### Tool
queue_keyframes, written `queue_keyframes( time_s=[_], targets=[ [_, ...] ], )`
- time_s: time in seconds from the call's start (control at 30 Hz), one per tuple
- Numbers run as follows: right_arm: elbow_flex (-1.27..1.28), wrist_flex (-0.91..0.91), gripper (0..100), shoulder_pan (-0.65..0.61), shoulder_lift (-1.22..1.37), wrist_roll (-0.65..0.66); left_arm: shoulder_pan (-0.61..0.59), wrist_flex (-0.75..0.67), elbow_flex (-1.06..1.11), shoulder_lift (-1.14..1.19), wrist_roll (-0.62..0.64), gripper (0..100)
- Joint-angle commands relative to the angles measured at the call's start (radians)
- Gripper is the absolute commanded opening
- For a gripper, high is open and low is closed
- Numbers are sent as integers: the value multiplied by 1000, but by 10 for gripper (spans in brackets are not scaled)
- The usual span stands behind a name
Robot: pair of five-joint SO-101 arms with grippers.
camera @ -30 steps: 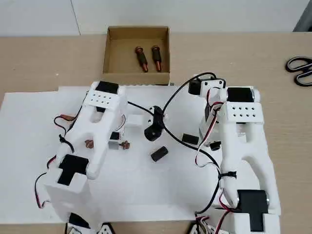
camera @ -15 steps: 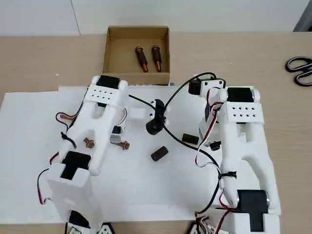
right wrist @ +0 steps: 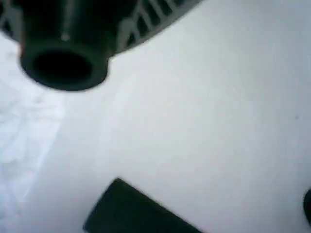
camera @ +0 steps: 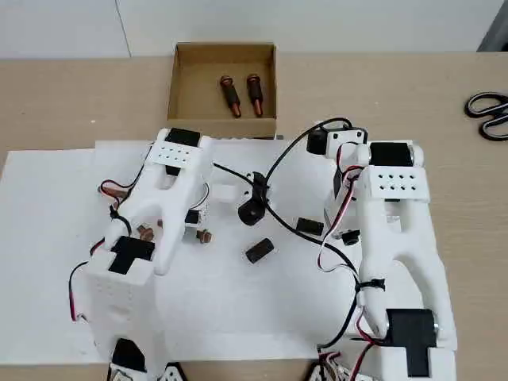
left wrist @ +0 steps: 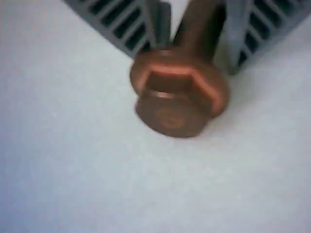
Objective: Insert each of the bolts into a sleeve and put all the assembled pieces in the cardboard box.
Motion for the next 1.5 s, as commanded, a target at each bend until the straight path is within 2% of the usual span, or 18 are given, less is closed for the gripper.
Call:
queue_keyframes(
  time_s=[0.0, 0.2, 0.5, 0.67, 0.8, 0.87, 1.03, 1.1, 1.27, 1.37, 1.47],
  targets=[
    [-6, -10, 10, 7, -45, 11, 11, -17, -7, 17, -181, 3],
    [-9, -2, 10, 4, -54, 9, 14, -14, -8, 5, -167, 6],
    [-18, 16, 10, 1, -62, 3, 21, 8, -27, -298, 71, 6],
    [-66, 65, 9, -1, -185, 9, 49, 9, -27, -456, 325, 6],
    [-38, 67, 9, -50, -309, 9, 68, 12, -28, -543, 713, 6],
    [-17, 67, 9, -84, -360, 5, 68, 12, -30, -583, 859, 6],
    [32, 67, 2, -151, -501, 3, 58, 14, -22, -701, 967, 6],
    [78, 67, 2, -174, -552, -15, 66, 8, -22, -740, 1065, 6],
    [216, 48, 3, -194, -662, -175, 68, 6, 8, -807, 1370, 6],
    [296, -10, 3, -197, -734, -275, 77, -3, 90, -836, 1504, 6],
    [390, -110, 3, -216, -812, -307, 87, -40, 208, -873, 1616, 6]
  ],
)
